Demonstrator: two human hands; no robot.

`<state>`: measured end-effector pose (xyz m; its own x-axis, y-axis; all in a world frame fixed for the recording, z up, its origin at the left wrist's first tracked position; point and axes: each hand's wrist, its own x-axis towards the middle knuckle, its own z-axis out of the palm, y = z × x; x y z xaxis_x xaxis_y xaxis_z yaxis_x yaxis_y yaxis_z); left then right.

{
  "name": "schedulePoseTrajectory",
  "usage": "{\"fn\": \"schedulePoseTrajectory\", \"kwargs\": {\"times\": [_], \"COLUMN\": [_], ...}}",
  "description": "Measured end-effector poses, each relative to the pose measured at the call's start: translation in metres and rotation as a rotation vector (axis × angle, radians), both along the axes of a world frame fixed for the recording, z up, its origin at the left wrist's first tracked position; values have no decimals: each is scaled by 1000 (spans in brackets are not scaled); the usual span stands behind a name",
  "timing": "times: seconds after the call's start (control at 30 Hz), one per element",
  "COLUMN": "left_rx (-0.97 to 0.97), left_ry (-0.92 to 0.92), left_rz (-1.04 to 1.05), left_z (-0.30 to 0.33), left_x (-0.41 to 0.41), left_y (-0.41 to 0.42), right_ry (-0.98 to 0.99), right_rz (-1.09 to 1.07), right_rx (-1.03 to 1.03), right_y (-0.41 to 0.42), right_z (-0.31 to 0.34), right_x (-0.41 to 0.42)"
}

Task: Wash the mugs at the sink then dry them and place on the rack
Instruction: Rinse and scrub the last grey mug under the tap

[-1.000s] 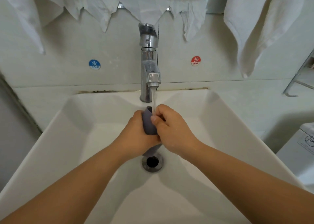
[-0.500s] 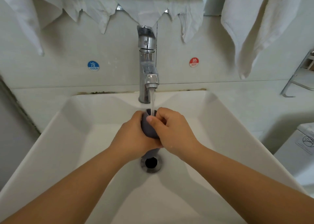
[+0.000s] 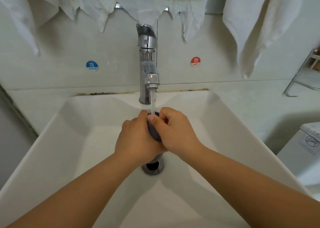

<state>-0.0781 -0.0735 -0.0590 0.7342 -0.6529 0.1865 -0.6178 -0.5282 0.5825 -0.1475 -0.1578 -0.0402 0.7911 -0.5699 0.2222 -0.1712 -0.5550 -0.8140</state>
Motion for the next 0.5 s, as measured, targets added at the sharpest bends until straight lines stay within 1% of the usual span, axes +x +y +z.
{"fn": "schedulePoseTrajectory", "kwargs": {"times": [0.13, 0.17, 0.27, 0.37, 0.43, 0.5], "left_rx": [-69, -81, -85, -120, -126, -124], "left_ry": [71, 68, 29, 70, 37, 8], "left_rz": [29, 31, -2, 0, 12, 38], "left_z": [-1, -2, -8, -8, -7, -6], "left_x": [9, 10, 4, -4, -3, 2], "left_y": [5, 6, 1, -4, -3, 1], "right_ry": [66, 66, 19, 7, 2, 40], "right_rz": [140, 133, 11, -65, -31, 70], "right_rx": [54, 62, 78, 11, -7, -41], "right_y": [-4, -3, -1, 0, 1, 3], "right_z": [4, 3, 4, 4, 4, 5], "right_x": [-5, -4, 2, 5, 0, -6]}}
